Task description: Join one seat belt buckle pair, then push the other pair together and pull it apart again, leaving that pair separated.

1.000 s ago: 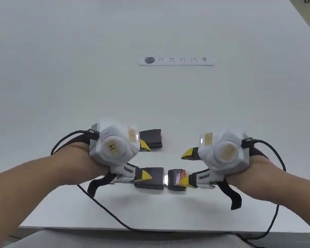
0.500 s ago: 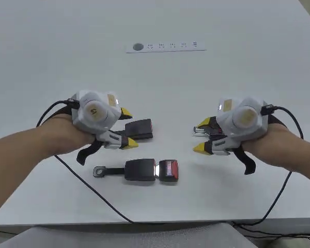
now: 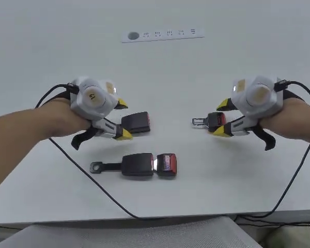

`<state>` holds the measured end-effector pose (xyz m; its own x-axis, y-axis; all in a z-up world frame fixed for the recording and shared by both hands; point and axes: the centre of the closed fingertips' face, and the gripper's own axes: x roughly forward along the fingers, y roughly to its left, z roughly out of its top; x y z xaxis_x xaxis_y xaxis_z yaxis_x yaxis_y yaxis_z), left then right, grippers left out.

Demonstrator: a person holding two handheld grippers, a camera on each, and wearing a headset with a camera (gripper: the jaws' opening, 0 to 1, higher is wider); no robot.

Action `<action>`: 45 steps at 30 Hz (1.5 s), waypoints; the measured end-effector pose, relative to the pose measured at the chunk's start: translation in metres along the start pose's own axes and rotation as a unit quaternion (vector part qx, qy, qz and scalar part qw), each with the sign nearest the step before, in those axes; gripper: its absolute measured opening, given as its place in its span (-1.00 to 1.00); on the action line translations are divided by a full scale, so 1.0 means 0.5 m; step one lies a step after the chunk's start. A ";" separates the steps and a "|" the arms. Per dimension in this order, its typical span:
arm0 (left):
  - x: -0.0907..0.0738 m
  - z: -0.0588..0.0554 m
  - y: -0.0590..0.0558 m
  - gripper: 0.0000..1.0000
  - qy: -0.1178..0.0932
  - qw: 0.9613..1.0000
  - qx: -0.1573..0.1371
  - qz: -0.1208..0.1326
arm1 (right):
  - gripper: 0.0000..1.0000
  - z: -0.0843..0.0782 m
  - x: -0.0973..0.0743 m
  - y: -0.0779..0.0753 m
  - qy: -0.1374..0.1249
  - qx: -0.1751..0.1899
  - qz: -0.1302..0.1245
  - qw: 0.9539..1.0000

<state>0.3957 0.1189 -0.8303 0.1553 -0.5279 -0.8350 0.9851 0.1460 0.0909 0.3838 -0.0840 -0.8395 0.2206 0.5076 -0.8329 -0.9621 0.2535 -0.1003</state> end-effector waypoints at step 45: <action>0.028 -0.018 0.000 -0.37 0.035 0.998 0.035 -0.035 | -0.35 0.096 0.074 0.017 0.008 -0.056 0.034 0.998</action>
<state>0.3970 0.1193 -0.8470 0.0825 -0.4745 -0.8764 0.9965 0.0506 0.0664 0.3914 -0.0237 -0.8450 0.1525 0.5071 -0.8483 -0.9868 0.1250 -0.1027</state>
